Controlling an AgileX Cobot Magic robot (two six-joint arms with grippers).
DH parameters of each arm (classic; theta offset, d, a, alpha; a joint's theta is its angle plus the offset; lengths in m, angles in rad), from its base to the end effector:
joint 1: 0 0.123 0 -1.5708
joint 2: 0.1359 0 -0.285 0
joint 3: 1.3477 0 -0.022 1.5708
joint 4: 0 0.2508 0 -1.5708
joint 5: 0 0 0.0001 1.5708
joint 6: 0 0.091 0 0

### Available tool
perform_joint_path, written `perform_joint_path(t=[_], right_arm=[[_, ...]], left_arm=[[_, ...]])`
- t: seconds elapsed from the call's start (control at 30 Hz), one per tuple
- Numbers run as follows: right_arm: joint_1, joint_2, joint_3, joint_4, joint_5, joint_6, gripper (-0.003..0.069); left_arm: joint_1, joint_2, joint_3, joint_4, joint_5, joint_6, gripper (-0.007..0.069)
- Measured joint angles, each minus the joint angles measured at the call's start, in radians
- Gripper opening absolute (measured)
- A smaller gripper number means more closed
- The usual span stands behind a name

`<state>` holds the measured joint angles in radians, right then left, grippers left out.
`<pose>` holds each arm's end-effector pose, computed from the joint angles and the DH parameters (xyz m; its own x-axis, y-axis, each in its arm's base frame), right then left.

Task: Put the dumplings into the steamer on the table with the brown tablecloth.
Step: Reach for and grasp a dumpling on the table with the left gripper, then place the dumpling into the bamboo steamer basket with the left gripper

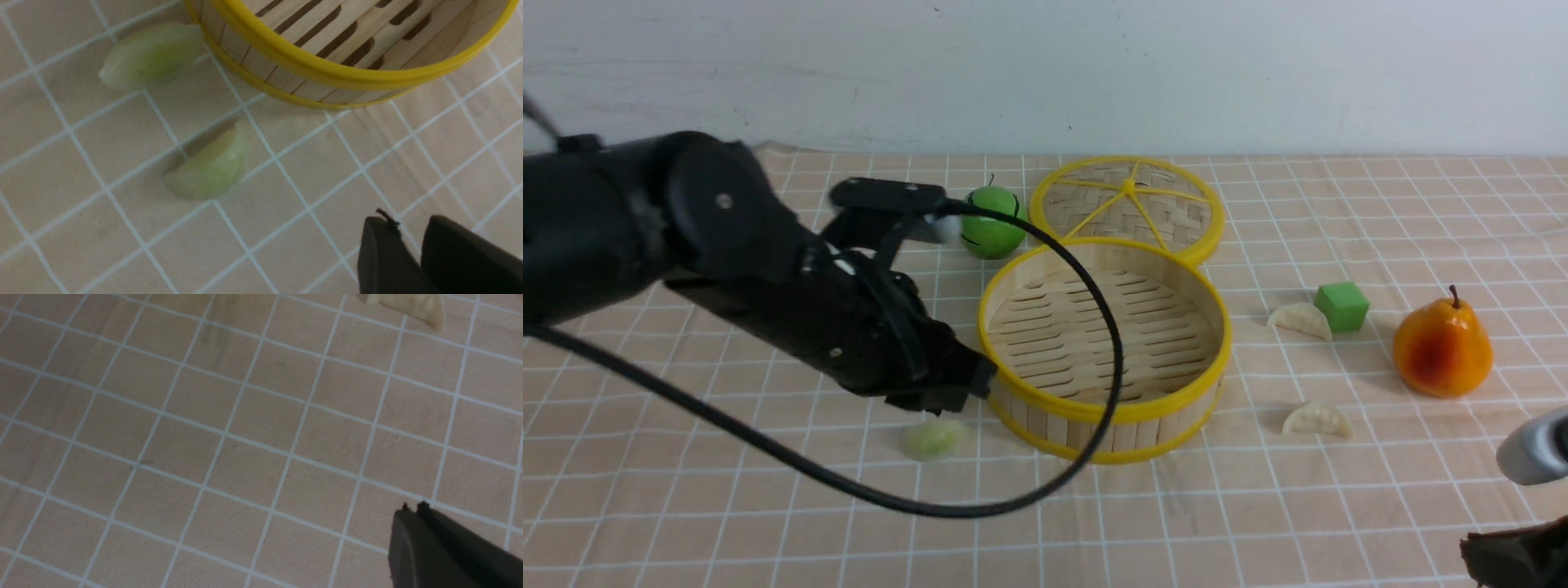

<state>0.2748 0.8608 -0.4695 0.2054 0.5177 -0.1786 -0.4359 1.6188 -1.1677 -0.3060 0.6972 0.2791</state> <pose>0.1450 0.0504 0.2424 -0.6991 -0.1966 -0.6875 -0.3364 0.9388 0.0736 0.3004 -0.1594 0.2575 -0.7592 0.3985 -0.5146 0.5353 0.8321 -0.1454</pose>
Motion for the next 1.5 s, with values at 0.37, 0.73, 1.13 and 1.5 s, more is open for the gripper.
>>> perform_joint_path(t=[0.37,0.73,1.13,1.5], right_arm=[[0.006,0.0,0.0,0.033,-0.003,0.0,-0.0002],[0.006,0.0,-0.001,0.036,-0.003,0.0,0.0005],[0.006,0.0,-0.001,0.036,-0.012,0.0,0.0014],[0.006,0.0,-0.001,0.039,-0.022,0.0,0.0021]], left_arm=[[-0.006,0.252,-0.049,0.265,-0.116,0.089,0.0437],[-0.005,0.311,-0.06,0.265,-0.164,-0.026,0.0321],[-0.005,0.253,-0.247,0.089,0.23,-0.143,0.0195],[-0.006,0.239,-0.485,0.001,0.197,-0.179,0.0194]])
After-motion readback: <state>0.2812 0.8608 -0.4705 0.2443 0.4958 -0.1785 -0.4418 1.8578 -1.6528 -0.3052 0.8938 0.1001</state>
